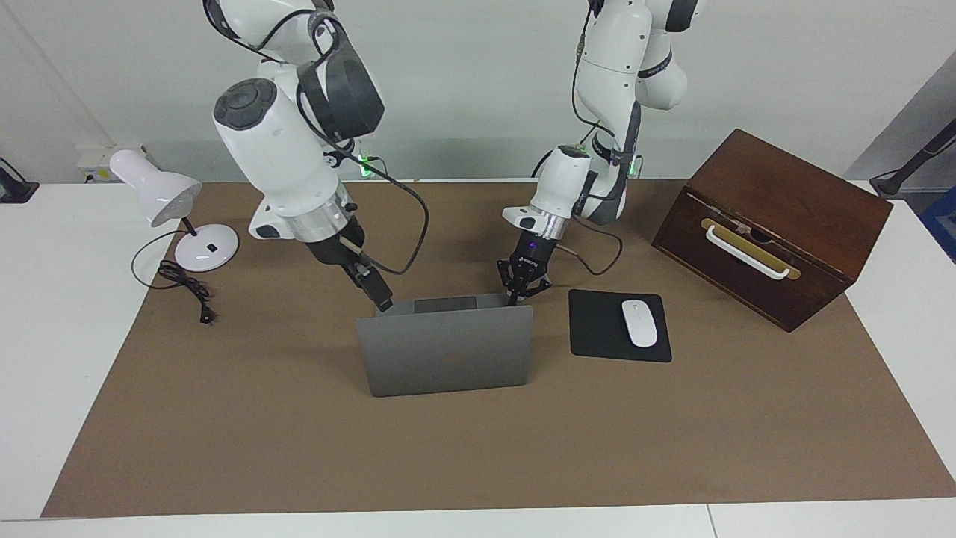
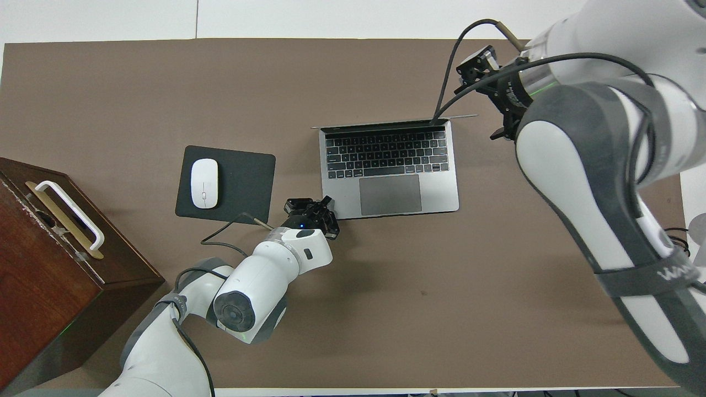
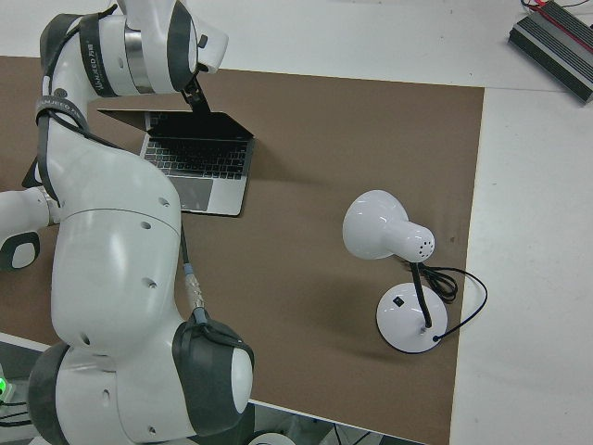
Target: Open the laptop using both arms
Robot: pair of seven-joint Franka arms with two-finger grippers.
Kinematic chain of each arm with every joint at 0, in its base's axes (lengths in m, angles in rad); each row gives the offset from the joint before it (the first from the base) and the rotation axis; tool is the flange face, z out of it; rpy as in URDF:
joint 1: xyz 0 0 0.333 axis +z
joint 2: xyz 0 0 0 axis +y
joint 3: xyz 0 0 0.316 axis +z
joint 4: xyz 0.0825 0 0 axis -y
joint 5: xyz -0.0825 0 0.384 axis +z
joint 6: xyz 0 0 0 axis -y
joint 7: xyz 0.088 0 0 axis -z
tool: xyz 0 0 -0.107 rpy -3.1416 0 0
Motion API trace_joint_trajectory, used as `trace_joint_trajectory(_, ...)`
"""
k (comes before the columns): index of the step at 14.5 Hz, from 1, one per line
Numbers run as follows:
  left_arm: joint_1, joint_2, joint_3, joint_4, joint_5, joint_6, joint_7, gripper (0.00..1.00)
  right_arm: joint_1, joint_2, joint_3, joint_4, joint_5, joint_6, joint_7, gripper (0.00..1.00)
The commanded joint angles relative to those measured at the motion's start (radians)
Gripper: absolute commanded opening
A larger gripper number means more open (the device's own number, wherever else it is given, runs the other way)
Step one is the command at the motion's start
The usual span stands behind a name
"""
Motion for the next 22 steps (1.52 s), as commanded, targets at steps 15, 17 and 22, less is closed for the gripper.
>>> trace_joint_trajectory(15, -0.008, 0.049, 0.001, 0.046, 0.018, 0.008, -0.175, 0.0, -0.015, -0.126, -0.129, -0.009, -0.177, -0.011, -0.697, 0.98)
trace_joint_trajectory(17, -0.008, 0.045, 0.0, 0.046, 0.018, 0.007, -0.195, 0.0, -0.017, -0.126, -0.135, -0.012, -0.18, -0.002, -0.723, 0.98)
trace_joint_trajectory(22, -0.002, -0.013, -0.003, 0.046, 0.018, -0.065, -0.195, 0.0, -0.041, -0.165, -0.177, -0.139, -0.163, 0.056, -0.737, 0.98)
